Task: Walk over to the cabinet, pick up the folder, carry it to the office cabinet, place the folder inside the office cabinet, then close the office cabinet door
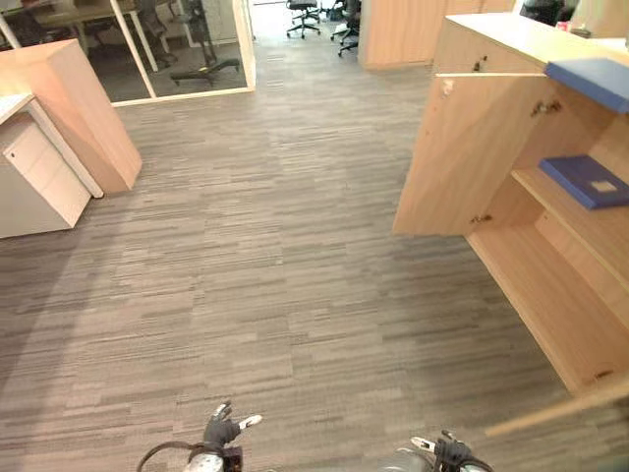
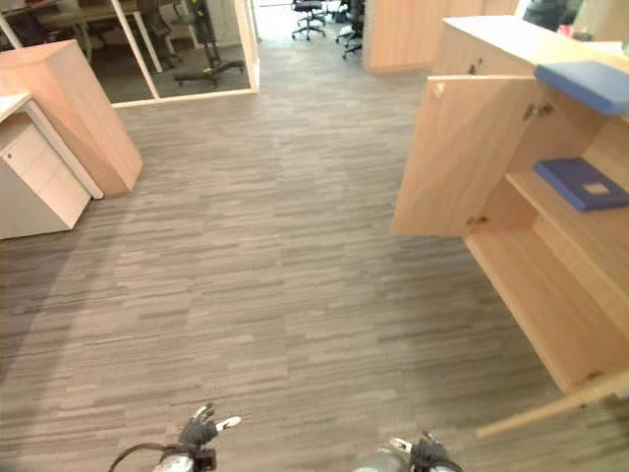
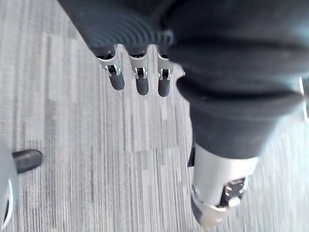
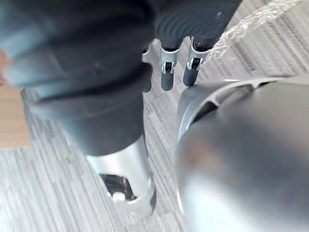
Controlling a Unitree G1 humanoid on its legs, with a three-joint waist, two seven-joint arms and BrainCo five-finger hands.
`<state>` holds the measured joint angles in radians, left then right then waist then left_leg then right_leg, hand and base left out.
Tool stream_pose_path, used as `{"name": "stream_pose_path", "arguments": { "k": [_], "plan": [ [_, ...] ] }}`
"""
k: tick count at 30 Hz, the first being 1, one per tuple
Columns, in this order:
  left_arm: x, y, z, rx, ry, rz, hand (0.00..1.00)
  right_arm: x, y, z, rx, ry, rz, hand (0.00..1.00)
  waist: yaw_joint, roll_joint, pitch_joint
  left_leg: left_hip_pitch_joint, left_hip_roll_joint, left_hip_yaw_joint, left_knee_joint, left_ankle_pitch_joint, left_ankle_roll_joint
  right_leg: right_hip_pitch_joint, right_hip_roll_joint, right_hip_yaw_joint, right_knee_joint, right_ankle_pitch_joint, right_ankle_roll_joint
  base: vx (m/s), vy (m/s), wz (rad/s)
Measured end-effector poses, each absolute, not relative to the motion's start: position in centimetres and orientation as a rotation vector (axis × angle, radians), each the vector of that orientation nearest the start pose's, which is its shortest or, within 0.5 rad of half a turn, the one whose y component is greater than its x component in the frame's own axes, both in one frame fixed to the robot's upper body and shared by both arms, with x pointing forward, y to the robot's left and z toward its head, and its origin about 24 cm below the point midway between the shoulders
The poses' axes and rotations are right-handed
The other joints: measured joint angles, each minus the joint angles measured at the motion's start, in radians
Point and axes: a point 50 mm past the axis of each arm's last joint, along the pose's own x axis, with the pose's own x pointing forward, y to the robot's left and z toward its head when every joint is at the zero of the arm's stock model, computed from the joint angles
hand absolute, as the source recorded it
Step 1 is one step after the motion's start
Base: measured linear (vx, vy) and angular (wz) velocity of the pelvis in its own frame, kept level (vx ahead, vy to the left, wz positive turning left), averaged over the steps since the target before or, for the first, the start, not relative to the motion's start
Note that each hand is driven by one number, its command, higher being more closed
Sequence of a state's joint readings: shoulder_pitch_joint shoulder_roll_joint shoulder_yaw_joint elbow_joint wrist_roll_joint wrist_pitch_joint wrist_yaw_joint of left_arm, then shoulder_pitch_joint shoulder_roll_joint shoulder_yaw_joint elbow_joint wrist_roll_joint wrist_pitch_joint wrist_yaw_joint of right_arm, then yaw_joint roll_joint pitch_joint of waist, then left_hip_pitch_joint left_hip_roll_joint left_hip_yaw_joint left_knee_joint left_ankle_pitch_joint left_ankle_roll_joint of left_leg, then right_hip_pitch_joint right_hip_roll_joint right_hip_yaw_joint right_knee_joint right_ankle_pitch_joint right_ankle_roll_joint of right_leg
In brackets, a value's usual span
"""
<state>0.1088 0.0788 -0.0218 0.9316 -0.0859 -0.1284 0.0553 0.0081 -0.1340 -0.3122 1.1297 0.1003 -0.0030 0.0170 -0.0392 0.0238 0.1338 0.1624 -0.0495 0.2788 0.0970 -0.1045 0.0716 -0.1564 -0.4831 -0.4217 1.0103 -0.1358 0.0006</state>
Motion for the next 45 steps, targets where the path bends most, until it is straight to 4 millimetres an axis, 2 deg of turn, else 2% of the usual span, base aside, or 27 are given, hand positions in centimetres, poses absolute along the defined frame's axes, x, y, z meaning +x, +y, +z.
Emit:
{"name": "stream_pose_path", "arguments": {
  "k": [2,4,5,6,7,8,10,11,13,15,16,17,18,20,22,25,27,28,30,31,34,35,37,39,40,42,45],
  "plan": [
    [12.2,17.8,-14.7,0.026,0.901,0.112,0.0,10.7,-22.9,-15.5,0.184,1.052,-0.396,0.0,-0.006,0.01,0.032,0.037,0.025,-0.008,-0.008,-0.004,-0.006,-0.019,0.064,-0.046,-0.134,-0.037,0.024,0.22,-0.094,0.2],
    [12.1,17.9,-14.7,0.033,0.905,0.109,0.0,11.3,-22.5,-15.4,0.219,1.022,-0.4,0.0,-0.022,0.011,0.053,0.087,0.054,-0.009,-0.052,-0.023,-0.038,-0.061,0.155,-0.073,-0.421,-0.022,0.026,0.2,-0.171,0.17],
    [12.0,18.0,-14.7,0.038,0.91,0.11,0.0,11.4,-22.3,-15.4,0.223,1.023,-0.395,0.0,-0.021,0.004,0.055,0.096,0.054,-0.007,-0.065,-0.026,-0.048,-0.066,0.17,-0.081,-0.494,0.0,0.027,0.17,-0.2,0.0],
    [11.8,18.3,-14.9,0.038,0.925,0.119,0.0,11.3,-21.8,-15.6,0.232,1.027,-0.389,0.0,-0.021,-0.015,0.063,0.123,0.05,0.0,-0.08,-0.04,-0.074,-0.065,0.19,-0.092,-0.652,0.067,0.015,0.18,-0.233,-0.06],
    [11.8,18.3,-15.0,0.044,0.933,0.117,0.0,11.0,-21.8,-15.7,0.241,1.034,-0.396,0.0,-0.028,-0.028,0.066,0.142,0.054,-0.005,-0.083,-0.06,-0.087,-0.063,0.207,-0.079,-0.689,0.16,-0.015,0.26,-0.295,-0.24],
    [11.6,17.8,-15.3,0.031,0.952,0.113,0.0,10.8,-22.4,-15.6,0.244,1.03,-0.418,0.0,-0.027,0.008,0.063,0.153,0.087,0.003,-0.09,-0.081,-0.093,-0.067,0.257,-0.084,-0.687,0.151,-0.037,0.27,-0.246,-0.31],
    [11.4,17.2,-15.5,0.016,0.969,0.112,0.0,10.7,-22.8,-15.5,0.253,1.025,-0.438,0.0,-0.032,0.037,0.065,0.161,0.133,0.03,-0.093,-0.1,-0.094,-0.078,0.31,-0.076,-0.655,0.088,-0.055,0.34,-0.227,-0.4],
    [11.4,17.1,-15.6,0.018,0.975,0.11,0.0,10.3,-22.7,-15.7,0.259,1.039,-0.443,0.0,-0.033,0.045,0.06,0.179,0.157,0.038,-0.088,-0.091,-0.102,-0.073,0.336,-0.078,-0.637,0.057,-0.062,0.46,-0.348,-0.33],
    [11.4,17.5,-15.6,0.021,0.977,0.124,0.0,9.1,-22.3,-16.1,0.28,1.079,-0.461,0.0,-0.032,0.032,0.057,0.177,0.213,0.034,0.013,-0.088,-0.114,-0.027,0.384,-0.086,-0.652,0.021,-0.065,0.42,-0.369,-0.16],
    [11.3,18.4,-15.5,-0.017,0.971,0.199,0.0,6.8,-22.1,-16.6,0.301,1.128,-0.495,0.0,-0.04,0.025,0.046,0.022,0.322,0.013,0.431,-0.07,-0.137,0.084,0.452,-0.09,-0.765,0.016,-0.067,0.41,-0.359,0.03],
    [11.2,18.5,-15.5,-0.026,0.971,0.213,0.0,6.5,-22.2,-16.7,0.298,1.135,-0.499,0.0,-0.039,0.029,0.044,-0.011,0.344,0.004,0.514,-0.05,-0.135,0.101,0.468,-0.088,-0.784,0.019,-0.072,0.38,-0.268,-0.38],
    [10.3,18.8,-15.5,-0.071,0.966,0.275,0.0,5.8,-22.5,-16.7,0.283,1.151,-0.504,0.0,-0.025,0.038,0.037,-0.131,0.422,-0.018,0.815,0.014,-0.121,0.16,0.529,-0.049,-0.847,0.025,-0.084,0.37,-0.187,-0.81],
    [10.1,19.3,-15.3,-0.094,0.949,0.324,0.0,5.6,-22.6,-16.7,0.28,1.16,-0.505,0.0,-0.017,0.041,0.035,-0.192,0.458,-0.022,0.979,0.014,-0.121,0.209,0.563,-0.01,-0.886,0.022,-0.092,0.37,-0.14,-0.96],
    [10.1,19.6,-15.2,-0.117,0.938,0.36,0.0,5.7,-22.6,-16.7,0.279,1.16,-0.501,0.0,-0.006,0.037,0.034,-0.263,0.452,-0.012,1.06,-0.016,-0.119,0.269,0.583,0.057,-0.93,0.02,-0.096,0.39,-0.045,-1.01],
    [10.4,19.7,-15.0,-0.129,0.911,0.378,0.0,5.8,-22.6,-16.7,0.277,1.169,-0.498,0.0,0.017,0.035,0.034,-0.333,0.423,-0.012,1.012,-0.061,-0.117,0.303,0.585,0.138,-0.948,0.021,-0.096,0.36,0.015,-1.24],
    [10.7,19.9,-14.8,-0.16,0.889,0.422,0.0,6.4,-22.4,-16.7,0.269,1.178,-0.485,0.0,0.037,0.029,0.039,-0.393,0.341,-0.094,0.698,-0.121,-0.138,0.353,0.567,0.259,-0.964,0.031,-0.092,0.34,0.126,-1.33],
    [10.7,19.9,-14.8,-0.173,0.882,0.451,0.0,7.3,-22.1,-16.6,0.258,1.149,-0.462,0.0,0.042,0.016,0.039,-0.378,0.234,-0.252,0.352,-0.105,-0.16,0.376,0.528,0.331,-0.979,0.009,-0.056,0.37,0.309,-1.15],
    [10.6,19.8,-14.9,-0.178,0.886,0.457,0.0,7.3,-22.1,-16.6,0.248,1.144,-0.455,0.0,0.043,0.016,0.038,-0.374,0.215,-0.299,0.279,-0.092,-0.163,0.379,0.52,0.347,-0.983,0.001,-0.043,0.33,0.337,-0.94],
    [10.2,19.8,-15.0,-0.196,0.895,0.483,0.0,7.2,-22.1,-16.6,0.236,1.144,-0.447,0.0,0.046,0.016,0.022,-0.365,0.192,-0.367,0.198,-0.004,-0.15,0.388,0.504,0.399,-0.979,-0.021,-0.007,0.4,0.384,-0.94],
    [10.1,20.4,-15.1,-0.201,0.899,0.51,0.0,6.9,-21.5,-16.8,0.245,1.154,-0.439,0.0,0.053,-0.016,0.005,-0.322,0.177,-0.293,0.175,0.096,-0.174,0.376,0.451,0.424,-0.942,-0.048,0.039,0.42,0.396,-1.2],
    [9.8,21.0,-15.3,-0.175,0.927,0.508,0.0,7.2,-20.5,-16.9,0.265,1.148,-0.41,0.0,0.061,-0.05,-0.019,-0.249,0.15,-0.164,0.135,0.061,-0.135,0.301,0.381,0.429,-0.806,-0.052,0.064,0.31,0.313,-1.19],
    [9.8,20.9,-15.4,-0.167,0.941,0.498,0.0,7.4,-20.5,-16.8,0.265,1.141,-0.402,0.0,0.067,-0.044,-0.022,-0.198,0.137,-0.103,0.112,0.047,-0.118,0.243,0.352,0.426,-0.686,-0.057,0.073,0.28,0.327,-1.46],
    [9.8,20.6,-15.6,-0.123,0.96,0.449,0.0,7.6,-20.8,-16.7,0.278,1.118,-0.421,0.0,0.055,-0.04,-0.019,-0.119,0.11,-0.026,0.076,0.031,-0.089,0.147,0.295,0.392,-0.454,-0.055,0.07,0.21,0.361,-1.07],
    [9.7,20.8,-15.6,-0.067,0.984,0.395,0.0,7.3,-21.3,-16.6,0.285,1.118,-0.442,0.0,0.028,-0.04,-0.012,-0.041,0.077,0.011,0.028,0.017,-0.068,0.085,0.182,0.201,-0.253,-0.041,0.031,0.14,0.267,-0.53],
    [9.6,21.0,-15.7,-0.054,0.988,0.386,0.0,7.1,-21.4,-16.7,0.282,1.121,-0.443,0.0,0.02,-0.038,-0.011,-0.023,0.075,0.016,0.009,0.015,-0.066,0.081,0.165,0.151,-0.238,-0.041,0.031,0.11,0.171,-0.25],
    [9.8,21.6,-15.6,-0.017,0.992,0.373,0.0,6.9,-21.4,-16.7,0.281,1.126,-0.441,0.0,0.007,-0.035,-0.007,0.007,0.08,0.038,-0.039,0.001,-0.058,0.044,0.166,0.038,-0.3,-0.052,0.048,0.12,0.086,-0.35],
    [9.8,21.4,-15.6,-0.017,1.0,0.364,0.0,7.1,-21.8,-16.6,0.275,1.118,-0.441,0.0,-0.009,-0.014,0.008,0.023,0.127,0.053,-0.054,-0.017,-0.086,0.006,0.249,-0.017,-0.476,-0.055,0.053,0.21,-0.054,-0.31]
  ]
}}
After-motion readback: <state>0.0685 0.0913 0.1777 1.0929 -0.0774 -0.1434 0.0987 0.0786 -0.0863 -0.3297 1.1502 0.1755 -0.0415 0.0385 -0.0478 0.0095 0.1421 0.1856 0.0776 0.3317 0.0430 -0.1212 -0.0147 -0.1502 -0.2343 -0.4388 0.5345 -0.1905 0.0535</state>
